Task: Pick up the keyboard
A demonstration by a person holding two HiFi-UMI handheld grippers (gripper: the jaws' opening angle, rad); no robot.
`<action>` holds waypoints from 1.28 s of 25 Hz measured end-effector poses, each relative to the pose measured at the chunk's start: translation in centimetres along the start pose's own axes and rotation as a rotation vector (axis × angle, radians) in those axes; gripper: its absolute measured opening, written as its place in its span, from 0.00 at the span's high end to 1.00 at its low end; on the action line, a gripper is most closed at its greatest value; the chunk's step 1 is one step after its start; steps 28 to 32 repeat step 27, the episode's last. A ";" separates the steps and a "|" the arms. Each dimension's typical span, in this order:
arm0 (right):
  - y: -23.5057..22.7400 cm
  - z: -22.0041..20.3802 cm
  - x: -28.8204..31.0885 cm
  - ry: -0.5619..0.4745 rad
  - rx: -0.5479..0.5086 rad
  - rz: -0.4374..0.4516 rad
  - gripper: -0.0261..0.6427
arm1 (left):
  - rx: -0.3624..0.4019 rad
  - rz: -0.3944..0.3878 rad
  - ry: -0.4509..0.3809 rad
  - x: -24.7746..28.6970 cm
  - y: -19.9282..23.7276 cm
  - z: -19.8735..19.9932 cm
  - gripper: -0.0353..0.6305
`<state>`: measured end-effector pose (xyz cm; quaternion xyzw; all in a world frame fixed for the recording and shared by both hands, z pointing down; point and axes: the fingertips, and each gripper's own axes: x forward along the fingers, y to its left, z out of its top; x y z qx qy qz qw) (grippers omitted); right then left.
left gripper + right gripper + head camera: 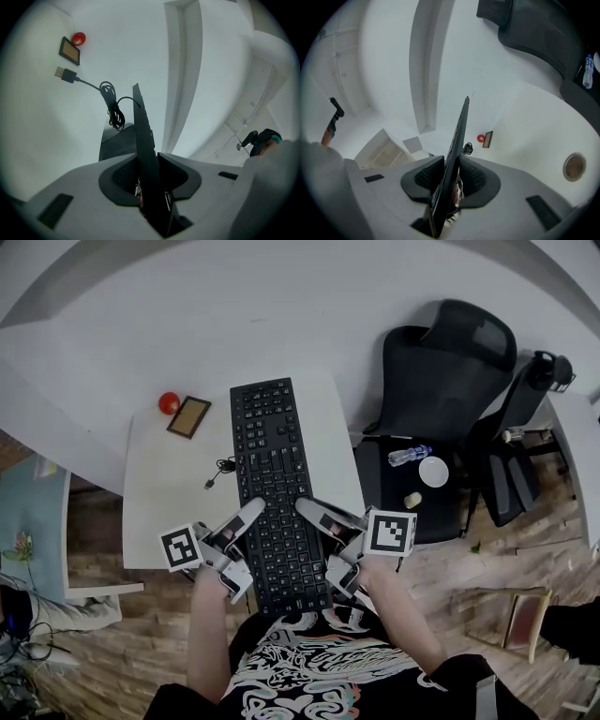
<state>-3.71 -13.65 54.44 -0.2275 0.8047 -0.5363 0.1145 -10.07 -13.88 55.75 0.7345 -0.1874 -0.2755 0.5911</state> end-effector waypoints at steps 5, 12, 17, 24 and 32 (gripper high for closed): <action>-0.4 -0.2 0.2 0.009 0.004 0.009 0.78 | -0.002 -0.009 -0.012 -0.2 0.5 0.0 0.78; 0.0 -0.3 0.2 0.023 0.002 0.017 0.79 | -0.005 -0.002 -0.030 -0.5 0.3 -0.1 0.78; -0.4 -0.6 0.3 0.022 0.025 0.013 0.79 | -0.010 0.000 -0.027 -0.5 0.5 -0.1 0.78; 0.1 -0.8 0.2 0.024 0.030 0.024 0.79 | -0.005 0.007 -0.030 -0.9 0.0 -0.3 0.78; 0.9 -1.6 -0.6 0.023 0.034 0.033 0.79 | -0.002 0.009 -0.030 -1.4 -0.7 -1.3 0.78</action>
